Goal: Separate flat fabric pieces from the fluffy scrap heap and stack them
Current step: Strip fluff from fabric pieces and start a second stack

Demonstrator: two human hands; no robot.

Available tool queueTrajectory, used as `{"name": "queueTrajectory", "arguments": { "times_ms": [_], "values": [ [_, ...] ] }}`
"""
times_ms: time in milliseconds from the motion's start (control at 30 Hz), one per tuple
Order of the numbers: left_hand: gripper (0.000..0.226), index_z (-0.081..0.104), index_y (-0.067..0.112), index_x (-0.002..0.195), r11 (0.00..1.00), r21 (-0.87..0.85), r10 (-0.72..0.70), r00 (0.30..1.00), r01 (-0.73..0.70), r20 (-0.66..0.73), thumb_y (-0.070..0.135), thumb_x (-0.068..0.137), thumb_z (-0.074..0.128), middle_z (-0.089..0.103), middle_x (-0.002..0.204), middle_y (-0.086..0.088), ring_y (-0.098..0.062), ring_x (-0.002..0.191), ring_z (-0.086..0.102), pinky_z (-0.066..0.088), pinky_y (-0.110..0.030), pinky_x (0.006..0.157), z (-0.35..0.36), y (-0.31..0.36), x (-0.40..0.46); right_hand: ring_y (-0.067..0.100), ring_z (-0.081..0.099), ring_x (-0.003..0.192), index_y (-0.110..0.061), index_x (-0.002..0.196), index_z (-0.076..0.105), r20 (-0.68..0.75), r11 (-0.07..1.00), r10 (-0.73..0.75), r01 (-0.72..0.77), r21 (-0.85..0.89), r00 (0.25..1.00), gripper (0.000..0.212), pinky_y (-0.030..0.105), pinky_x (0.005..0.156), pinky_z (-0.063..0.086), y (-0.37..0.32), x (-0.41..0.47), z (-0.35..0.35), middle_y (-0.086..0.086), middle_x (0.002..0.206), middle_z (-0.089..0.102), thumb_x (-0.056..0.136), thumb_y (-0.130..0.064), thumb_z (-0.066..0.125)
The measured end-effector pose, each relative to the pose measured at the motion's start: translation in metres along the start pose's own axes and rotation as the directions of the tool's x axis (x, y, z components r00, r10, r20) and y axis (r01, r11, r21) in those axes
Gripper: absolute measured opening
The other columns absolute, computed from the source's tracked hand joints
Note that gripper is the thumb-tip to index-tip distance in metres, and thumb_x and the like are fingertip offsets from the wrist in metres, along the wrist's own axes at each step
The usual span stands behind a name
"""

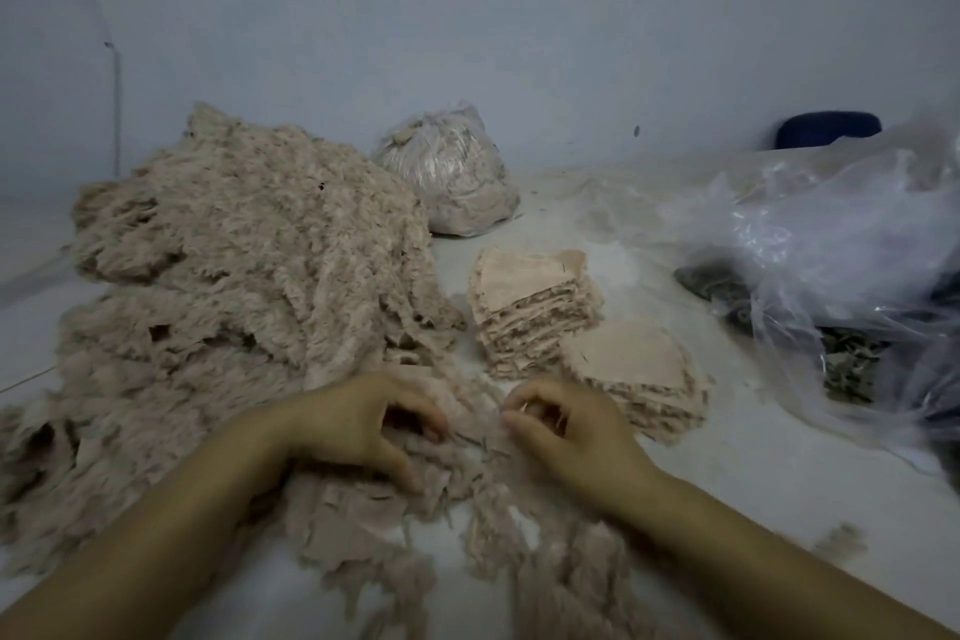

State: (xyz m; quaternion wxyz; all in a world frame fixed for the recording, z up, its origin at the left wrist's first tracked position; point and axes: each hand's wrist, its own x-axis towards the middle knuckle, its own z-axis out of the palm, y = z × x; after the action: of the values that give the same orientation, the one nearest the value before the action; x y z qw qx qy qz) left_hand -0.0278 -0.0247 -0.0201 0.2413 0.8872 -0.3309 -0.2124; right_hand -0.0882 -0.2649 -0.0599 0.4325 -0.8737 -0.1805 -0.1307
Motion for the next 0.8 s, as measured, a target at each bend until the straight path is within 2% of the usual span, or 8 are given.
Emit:
{"name": "queueTrajectory", "arguments": {
  "times_ms": [100,233,367,467,533,600,667,800],
  "values": [
    [0.024,0.07,0.013,0.102,0.962,0.27,0.037,0.999,-0.033,-0.008,0.025,0.082,0.073,0.061,0.111,0.007,-0.008,0.109,0.053,0.038,-0.014,0.093,0.011,-0.007,-0.002,-0.002,0.053,0.069,-0.018,0.092,0.07,0.335,0.998,-0.049,0.033,0.053,0.941,0.009,0.01,0.065,0.039,0.001,-0.016,0.014,-0.008,0.08,0.06,0.088,-0.026,0.068],
    [0.013,0.059,0.009,0.083,0.992,0.117,0.071,0.979,-0.049,-0.191,0.012,0.095,0.053,0.058,0.083,-0.003,-0.006,0.076,0.051,0.04,-0.024,0.074,0.024,-0.006,0.0,-0.005,0.051,0.064,-0.027,0.073,0.064,0.53,0.999,-0.005,0.032,-0.042,0.848,0.015,0.011,0.062,0.037,0.0,-0.02,0.002,-0.013,0.073,0.056,0.084,-0.033,0.072],
    [0.032,0.046,0.025,0.07,0.985,-0.042,0.138,0.92,-0.165,-0.366,0.004,0.092,0.054,0.046,0.065,0.01,0.004,0.061,0.044,0.032,-0.013,0.06,0.038,0.014,0.013,-0.004,0.049,0.064,-0.031,0.079,0.052,0.119,0.998,0.066,-0.063,-0.026,0.991,0.036,0.012,0.056,0.036,-0.006,-0.012,-0.004,-0.017,0.071,0.053,0.067,-0.047,0.082],
    [0.033,0.05,0.029,0.07,0.968,-0.095,0.178,0.898,-0.234,-0.402,0.004,0.09,0.053,0.052,0.063,0.018,0.01,0.062,0.047,0.034,-0.009,0.06,0.048,0.031,0.028,-0.003,0.049,0.072,-0.034,0.095,0.054,0.039,0.997,0.069,-0.07,0.036,0.997,0.039,0.011,0.061,0.038,-0.011,-0.005,0.005,-0.017,0.087,0.054,0.069,-0.039,0.083],
    [0.026,0.054,0.026,0.073,0.956,-0.162,0.162,0.9,-0.245,-0.405,0.011,0.094,0.051,0.053,0.065,0.018,0.008,0.063,0.047,0.035,-0.012,0.062,0.047,0.032,0.033,0.0,0.047,0.064,-0.021,0.083,0.06,-0.063,0.984,0.09,-0.079,0.162,0.994,0.018,0.014,0.059,0.036,-0.008,0.001,0.007,-0.013,0.074,0.055,0.079,-0.028,0.076],
    [0.021,0.058,0.018,0.08,0.938,-0.268,0.096,0.908,-0.22,-0.407,0.029,0.096,0.051,0.056,0.073,0.013,0.002,0.068,0.049,0.041,-0.021,0.067,0.044,0.023,0.033,-0.001,0.044,0.054,-0.01,0.072,0.059,-0.12,0.961,0.14,-0.106,0.253,0.983,0.018,0.014,0.056,0.034,0.001,0.004,0.007,-0.015,0.057,0.051,0.086,-0.017,0.07],
    [0.019,0.061,0.024,0.085,0.956,-0.244,0.061,0.927,-0.16,-0.37,0.043,0.088,0.061,0.059,0.079,0.018,0.005,0.073,0.053,0.043,-0.015,0.07,0.043,0.007,0.029,-0.001,0.041,0.05,-0.01,0.068,0.056,-0.148,0.95,0.176,-0.129,0.286,0.973,0.023,0.012,0.052,0.032,0.007,0.004,0.008,-0.016,0.05,0.047,0.088,-0.014,0.066],
    [0.032,0.051,0.02,0.061,0.983,-0.135,0.052,0.895,-0.124,-0.443,0.028,0.086,0.068,0.044,0.058,0.012,0.0,0.058,0.043,0.034,-0.021,0.058,0.043,-0.021,0.024,0.005,0.038,0.052,-0.011,0.065,0.051,-0.325,0.918,0.246,-0.111,0.381,0.913,0.028,0.017,0.051,0.034,0.016,0.009,0.001,-0.01,0.054,0.043,0.09,-0.014,0.063]
  ]
}}
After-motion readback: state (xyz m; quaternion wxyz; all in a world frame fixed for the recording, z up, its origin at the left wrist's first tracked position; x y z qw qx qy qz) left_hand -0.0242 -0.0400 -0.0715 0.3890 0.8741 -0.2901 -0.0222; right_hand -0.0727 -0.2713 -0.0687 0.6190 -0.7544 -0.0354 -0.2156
